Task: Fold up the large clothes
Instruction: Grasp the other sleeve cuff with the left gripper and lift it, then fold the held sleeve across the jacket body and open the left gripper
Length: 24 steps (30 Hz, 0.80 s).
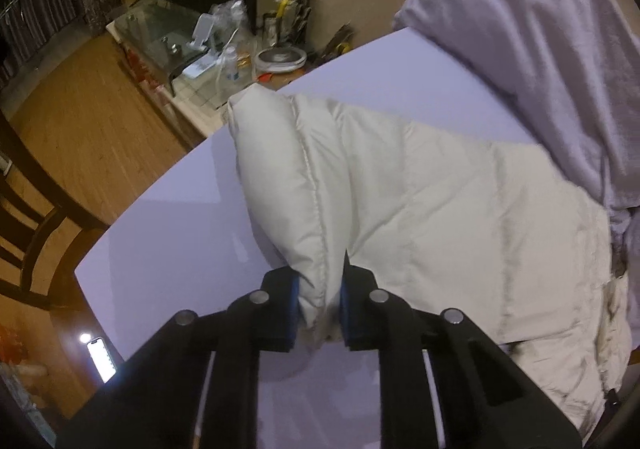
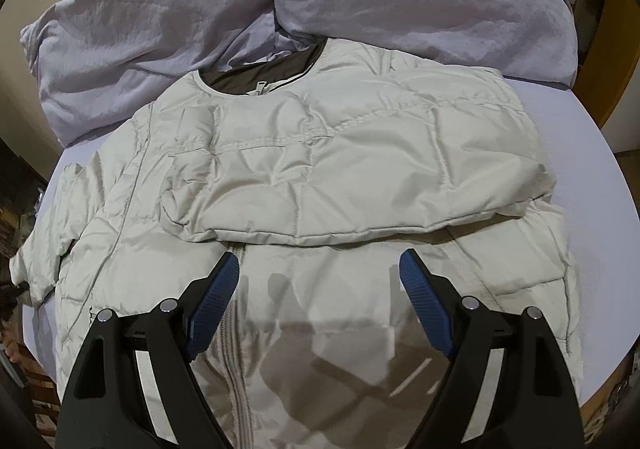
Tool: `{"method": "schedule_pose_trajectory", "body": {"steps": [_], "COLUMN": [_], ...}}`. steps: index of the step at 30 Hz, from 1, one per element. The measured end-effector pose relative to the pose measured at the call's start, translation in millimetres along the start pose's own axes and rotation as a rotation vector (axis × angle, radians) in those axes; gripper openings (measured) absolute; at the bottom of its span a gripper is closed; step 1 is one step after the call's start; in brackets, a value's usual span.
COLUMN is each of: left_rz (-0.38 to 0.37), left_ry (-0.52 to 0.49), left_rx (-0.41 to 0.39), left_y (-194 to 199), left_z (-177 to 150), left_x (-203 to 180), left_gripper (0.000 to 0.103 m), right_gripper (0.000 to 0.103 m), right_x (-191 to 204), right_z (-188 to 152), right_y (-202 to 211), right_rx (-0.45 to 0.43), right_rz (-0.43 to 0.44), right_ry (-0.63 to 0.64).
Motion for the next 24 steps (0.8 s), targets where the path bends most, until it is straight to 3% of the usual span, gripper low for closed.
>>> {"method": "schedule_pose_trajectory", "body": {"steps": [5, 13, 24], "left_rz": [-0.093, -0.289, -0.505], "left_ry": [-0.026, -0.110, -0.293], "left_rx": [-0.071, -0.149, -0.132], "left_y": [30, 83, 133], "left_z": [20, 32, -21], "left_x": [-47, -157, -315], "left_gripper": [0.015, 0.015, 0.015], "right_gripper": [0.084, 0.084, 0.084], "right_x": [-14, -40, -83], "right_z": [-1, -1, -5], "right_y": [8, 19, 31], "right_rx": [-0.010, -0.023, -0.029], "right_rz": [-0.001, 0.009, -0.001], "right_ry": [-0.014, -0.030, -0.059]}}
Point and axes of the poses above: each gripper's, at about its wrist camera, not at the fingertips, and y roughly against the way its jaws point, x to its left, z to its top, the point moved 7 cm from there along -y, roughly the way its jaws point, and after that the axes turned 12 degrees about -x, right-handed, at the moved point
